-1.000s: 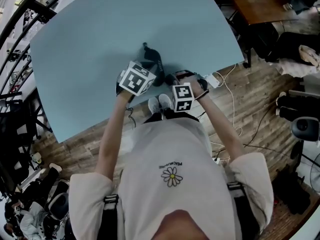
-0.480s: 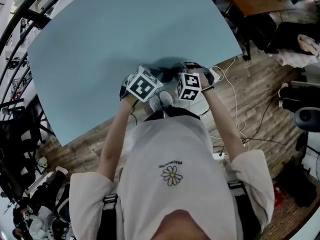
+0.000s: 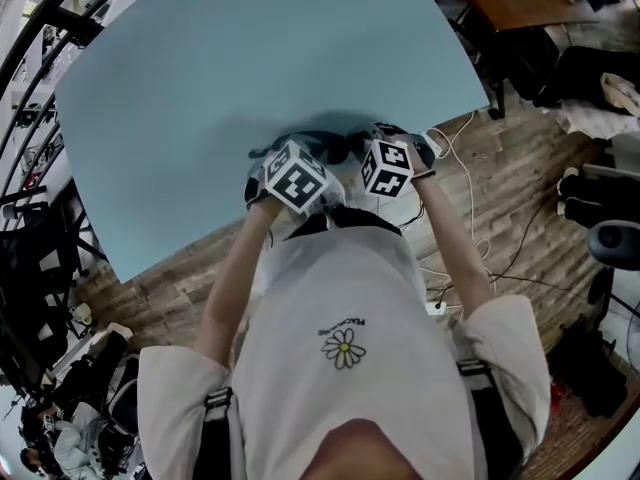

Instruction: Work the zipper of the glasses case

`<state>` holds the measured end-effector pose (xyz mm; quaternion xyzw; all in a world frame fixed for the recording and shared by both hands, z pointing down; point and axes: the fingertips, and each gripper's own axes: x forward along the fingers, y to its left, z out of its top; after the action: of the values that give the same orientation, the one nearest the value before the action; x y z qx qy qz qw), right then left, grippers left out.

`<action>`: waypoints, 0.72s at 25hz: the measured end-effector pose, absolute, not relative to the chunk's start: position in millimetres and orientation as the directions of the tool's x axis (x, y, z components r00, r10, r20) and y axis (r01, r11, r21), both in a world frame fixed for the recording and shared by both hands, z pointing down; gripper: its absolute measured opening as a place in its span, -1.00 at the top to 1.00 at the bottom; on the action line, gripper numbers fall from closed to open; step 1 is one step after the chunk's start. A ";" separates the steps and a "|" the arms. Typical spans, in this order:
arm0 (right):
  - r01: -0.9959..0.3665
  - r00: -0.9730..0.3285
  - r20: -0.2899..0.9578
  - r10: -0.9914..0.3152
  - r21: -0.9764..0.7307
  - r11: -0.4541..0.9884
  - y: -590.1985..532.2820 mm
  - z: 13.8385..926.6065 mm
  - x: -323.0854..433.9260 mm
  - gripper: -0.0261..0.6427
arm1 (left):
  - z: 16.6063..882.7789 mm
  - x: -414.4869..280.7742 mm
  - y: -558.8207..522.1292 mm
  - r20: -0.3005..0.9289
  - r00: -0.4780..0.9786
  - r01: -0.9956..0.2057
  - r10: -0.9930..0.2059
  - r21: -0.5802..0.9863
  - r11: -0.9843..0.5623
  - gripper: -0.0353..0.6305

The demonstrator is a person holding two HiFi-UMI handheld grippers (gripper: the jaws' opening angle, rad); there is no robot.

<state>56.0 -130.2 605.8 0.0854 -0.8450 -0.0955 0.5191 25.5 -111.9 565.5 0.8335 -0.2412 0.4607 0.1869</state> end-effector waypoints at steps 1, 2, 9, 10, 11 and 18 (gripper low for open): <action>-0.047 -0.449 0.861 -0.237 0.242 0.969 -129.3 604.9 56.4 0.90 | 565.7 25.5 -111.8 0.860 0.453 -0.577 -0.234 0.083 -0.813 0.85; -0.048 -0.451 0.863 -0.229 0.233 0.971 -128.4 603.7 57.3 0.90 | 565.6 25.4 -111.9 0.860 0.450 -0.579 -0.239 0.078 -0.811 0.85; -0.058 -0.459 0.878 -0.140 0.128 0.990 -104.4 599.9 70.1 0.90 | 566.0 24.8 -113.4 0.847 0.460 -0.592 -0.266 0.069 -0.803 0.85; -0.070 -0.467 0.875 -0.130 0.110 0.991 -98.8 599.7 70.0 0.90 | 566.1 24.5 -113.3 0.847 0.461 -0.590 -0.265 0.069 -0.805 0.85; -0.085 -0.477 0.871 -0.123 0.093 0.992 -93.8 599.5 69.2 0.90 | 566.2 24.2 -113.4 0.846 0.462 -0.588 -0.265 0.069 -0.806 0.85; -0.164 -0.553 0.827 -0.099 0.009 0.987 -66.2 600.7 45.2 0.90 | 565.5 25.1 -113.0 0.836 0.465 -0.613 -0.292 0.067 -0.787 0.85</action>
<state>45.2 -66.2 600.7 0.0746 -0.8805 0.0344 0.4668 25.1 -113.0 565.5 0.8363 -0.2706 0.4405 0.1823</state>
